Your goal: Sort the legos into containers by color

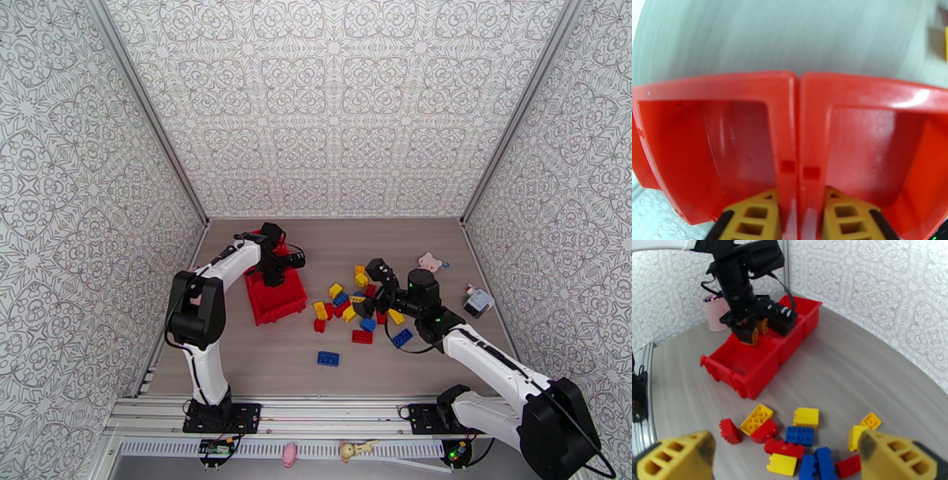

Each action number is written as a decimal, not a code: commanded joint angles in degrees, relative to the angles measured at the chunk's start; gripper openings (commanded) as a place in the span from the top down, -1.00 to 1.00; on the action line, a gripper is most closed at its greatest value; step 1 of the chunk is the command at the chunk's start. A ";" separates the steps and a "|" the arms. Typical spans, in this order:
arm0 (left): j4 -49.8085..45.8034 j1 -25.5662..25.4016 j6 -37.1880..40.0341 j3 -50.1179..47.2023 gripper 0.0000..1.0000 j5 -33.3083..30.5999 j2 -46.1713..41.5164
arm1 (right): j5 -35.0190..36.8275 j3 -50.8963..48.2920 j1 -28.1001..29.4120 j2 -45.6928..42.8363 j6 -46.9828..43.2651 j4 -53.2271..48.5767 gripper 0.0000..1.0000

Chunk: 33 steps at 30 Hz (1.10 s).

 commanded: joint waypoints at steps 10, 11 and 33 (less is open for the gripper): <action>4.50 1.21 -26.08 3.87 0.86 1.11 0.74 | 4.54 0.35 0.37 -0.09 2.17 2.72 -0.99; 4.50 1.19 -27.95 4.43 0.88 1.54 1.11 | 4.68 0.31 0.32 -0.02 2.36 2.93 -0.99; -2.32 -7.06 -75.12 31.25 1.00 2.86 21.23 | 7.03 -1.66 0.37 0.38 4.32 5.38 -0.99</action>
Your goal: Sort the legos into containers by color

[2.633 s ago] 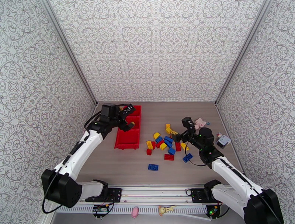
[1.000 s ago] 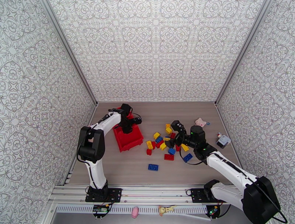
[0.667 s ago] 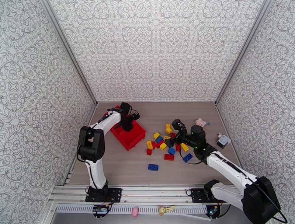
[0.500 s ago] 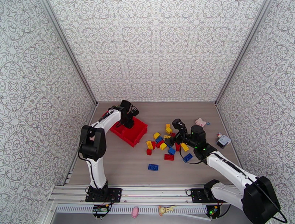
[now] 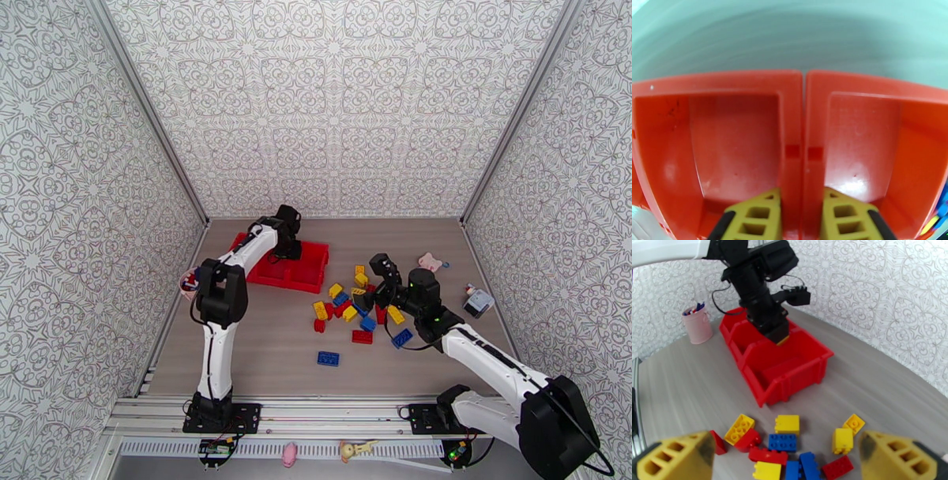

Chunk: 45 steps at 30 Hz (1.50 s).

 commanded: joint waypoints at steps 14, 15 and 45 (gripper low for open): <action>6.51 -5.58 -29.93 22.40 1.00 2.43 14.85 | 5.48 -3.84 0.34 -5.20 1.29 -1.20 -0.99; 7.06 -5.66 -30.74 23.80 1.00 2.89 16.00 | 5.84 -3.98 0.37 -5.76 1.29 -1.66 -0.99; 35.49 -9.10 -12.46 -15.02 -0.99 -2.28 -14.35 | 28.89 4.68 -1.95 2.77 18.59 -10.28 -0.99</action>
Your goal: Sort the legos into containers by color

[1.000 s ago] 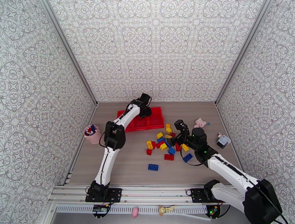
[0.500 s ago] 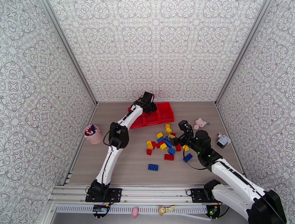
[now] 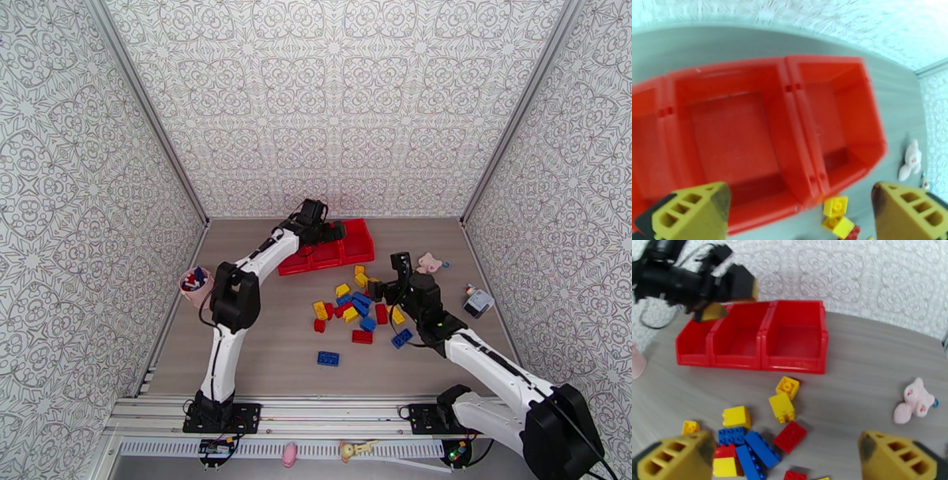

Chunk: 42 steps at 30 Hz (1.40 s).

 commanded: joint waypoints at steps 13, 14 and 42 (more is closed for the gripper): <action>33.30 -6.83 20.13 -46.66 -0.99 -8.62 -28.87 | -1.69 35.51 -9.13 37.24 1.08 -13.57 -0.76; 34.14 -7.14 20.45 -48.01 -0.99 -8.51 -29.68 | -1.27 38.54 -9.22 39.99 0.48 -15.18 -0.74; 35.59 -9.12 26.14 -50.06 -0.99 -4.46 -29.56 | 3.89 53.00 -10.48 54.25 3.64 -21.83 0.79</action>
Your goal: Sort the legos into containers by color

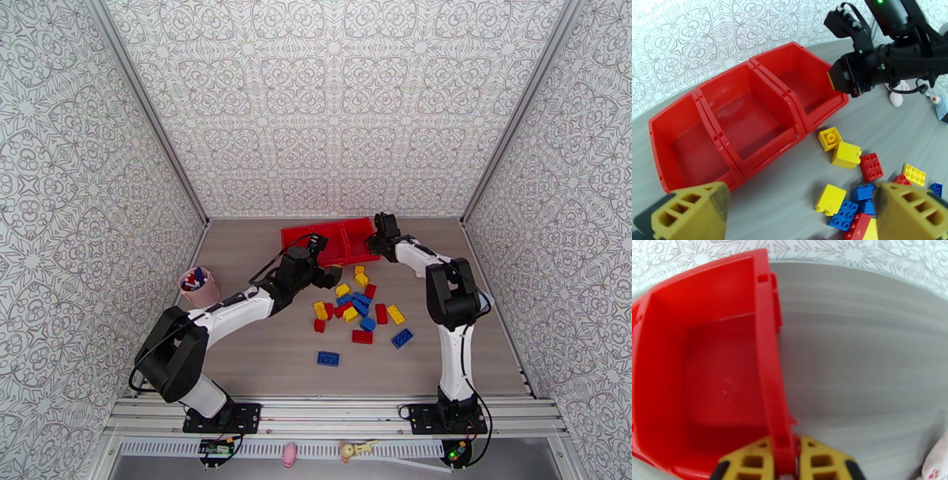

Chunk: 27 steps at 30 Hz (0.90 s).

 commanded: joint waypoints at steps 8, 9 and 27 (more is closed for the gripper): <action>1.30 -0.86 2.44 -0.15 -0.99 -0.54 0.52 | -1.45 -18.38 -0.28 -13.37 3.08 5.69 0.96; 1.52 -0.81 2.51 -0.14 -0.99 -0.51 0.60 | -1.39 -20.18 0.03 -14.67 4.12 5.98 0.96; 7.07 -1.43 4.99 -4.01 -0.99 4.83 -1.16 | 8.38 -11.53 -0.26 -8.18 7.95 8.08 0.94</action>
